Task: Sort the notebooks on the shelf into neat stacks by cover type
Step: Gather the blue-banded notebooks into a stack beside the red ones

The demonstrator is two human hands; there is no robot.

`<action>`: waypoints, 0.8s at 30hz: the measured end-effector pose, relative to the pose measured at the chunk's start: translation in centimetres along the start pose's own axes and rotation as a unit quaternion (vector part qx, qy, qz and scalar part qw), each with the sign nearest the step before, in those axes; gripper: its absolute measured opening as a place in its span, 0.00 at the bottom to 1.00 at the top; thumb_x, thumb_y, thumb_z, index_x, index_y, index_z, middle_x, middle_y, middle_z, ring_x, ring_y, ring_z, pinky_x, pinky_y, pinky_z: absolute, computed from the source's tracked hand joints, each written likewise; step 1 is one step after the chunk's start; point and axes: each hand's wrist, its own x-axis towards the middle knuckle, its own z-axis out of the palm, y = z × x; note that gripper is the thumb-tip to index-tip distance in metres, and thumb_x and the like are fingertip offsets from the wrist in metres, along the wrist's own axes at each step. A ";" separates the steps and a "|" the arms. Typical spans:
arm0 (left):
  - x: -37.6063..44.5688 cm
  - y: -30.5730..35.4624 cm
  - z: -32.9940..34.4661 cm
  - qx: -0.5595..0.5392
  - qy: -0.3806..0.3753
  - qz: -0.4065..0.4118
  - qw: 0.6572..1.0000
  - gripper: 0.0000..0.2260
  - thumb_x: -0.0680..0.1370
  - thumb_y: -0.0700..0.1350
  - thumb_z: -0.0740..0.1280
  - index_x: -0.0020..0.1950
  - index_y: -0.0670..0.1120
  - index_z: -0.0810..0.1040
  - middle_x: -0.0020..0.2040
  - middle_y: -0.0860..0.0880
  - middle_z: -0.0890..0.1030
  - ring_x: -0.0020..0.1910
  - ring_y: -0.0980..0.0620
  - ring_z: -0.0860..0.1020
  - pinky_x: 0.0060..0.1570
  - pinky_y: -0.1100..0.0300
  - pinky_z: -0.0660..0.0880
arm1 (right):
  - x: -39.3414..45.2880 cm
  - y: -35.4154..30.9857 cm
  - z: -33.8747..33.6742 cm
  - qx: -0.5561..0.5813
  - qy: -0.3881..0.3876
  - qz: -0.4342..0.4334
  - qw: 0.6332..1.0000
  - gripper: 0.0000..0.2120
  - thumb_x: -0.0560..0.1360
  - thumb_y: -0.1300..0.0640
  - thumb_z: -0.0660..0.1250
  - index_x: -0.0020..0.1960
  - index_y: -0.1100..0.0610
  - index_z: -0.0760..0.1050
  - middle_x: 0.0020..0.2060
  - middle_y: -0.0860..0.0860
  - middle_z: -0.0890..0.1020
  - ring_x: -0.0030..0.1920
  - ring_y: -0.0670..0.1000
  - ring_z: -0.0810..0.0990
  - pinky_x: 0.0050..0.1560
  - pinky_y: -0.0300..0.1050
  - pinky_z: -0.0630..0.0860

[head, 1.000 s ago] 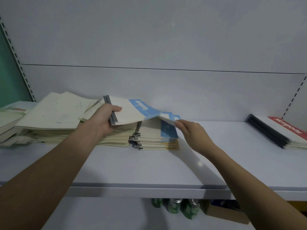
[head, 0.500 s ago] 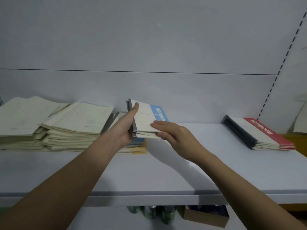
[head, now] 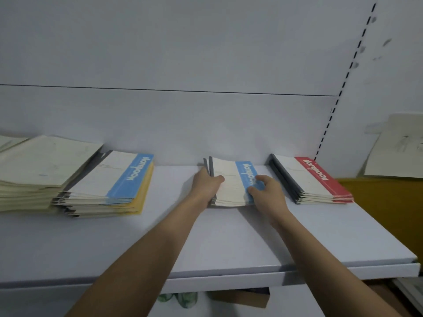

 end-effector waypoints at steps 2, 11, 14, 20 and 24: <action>0.1 -0.7 2.0 0.158 -0.003 0.012 0.987 0.24 0.68 0.51 0.65 0.62 0.44 0.77 0.58 0.43 0.80 0.59 0.42 0.76 0.59 0.50 0.75 | 0.7 0.7 -0.9 -0.050 0.015 -0.013 0.999 0.23 0.76 0.63 0.63 0.71 0.60 0.69 0.68 0.56 0.72 0.65 0.56 0.72 0.60 0.45 0.69; -0.2 -2.8 4.1 0.370 0.073 0.125 0.918 0.17 0.76 0.48 0.60 0.65 0.52 0.70 0.57 0.45 0.76 0.61 0.41 0.68 0.60 0.48 0.67 | 1.4 3.5 -1.2 -0.192 0.061 -0.082 0.976 0.21 0.77 0.57 0.62 0.70 0.56 0.69 0.66 0.56 0.72 0.63 0.59 0.68 0.60 0.51 0.66; -0.5 -2.7 4.3 0.360 0.088 0.131 0.920 0.17 0.76 0.48 0.60 0.65 0.52 0.70 0.56 0.47 0.78 0.62 0.40 0.69 0.60 0.49 0.67 | 1.7 3.7 -1.2 -0.169 0.043 -0.107 0.979 0.18 0.76 0.60 0.62 0.66 0.59 0.72 0.63 0.56 0.75 0.62 0.58 0.71 0.58 0.50 0.69; 0.1 -3.2 3.9 0.311 0.074 0.128 0.939 0.23 0.73 0.53 0.57 0.68 0.57 0.68 0.58 0.53 0.80 0.63 0.47 0.71 0.63 0.50 0.65 | 2.2 4.2 -1.0 -0.170 0.023 -0.143 0.975 0.16 0.75 0.62 0.63 0.62 0.58 0.75 0.57 0.54 0.78 0.56 0.58 0.75 0.53 0.52 0.74; 0.3 -3.2 4.2 0.331 0.074 0.123 0.933 0.23 0.77 0.50 0.60 0.73 0.58 0.64 0.62 0.52 0.77 0.68 0.49 0.67 0.68 0.51 0.61 | 2.2 4.2 -1.1 -0.168 0.019 -0.139 0.976 0.16 0.77 0.62 0.62 0.64 0.57 0.74 0.59 0.53 0.78 0.59 0.57 0.74 0.55 0.51 0.73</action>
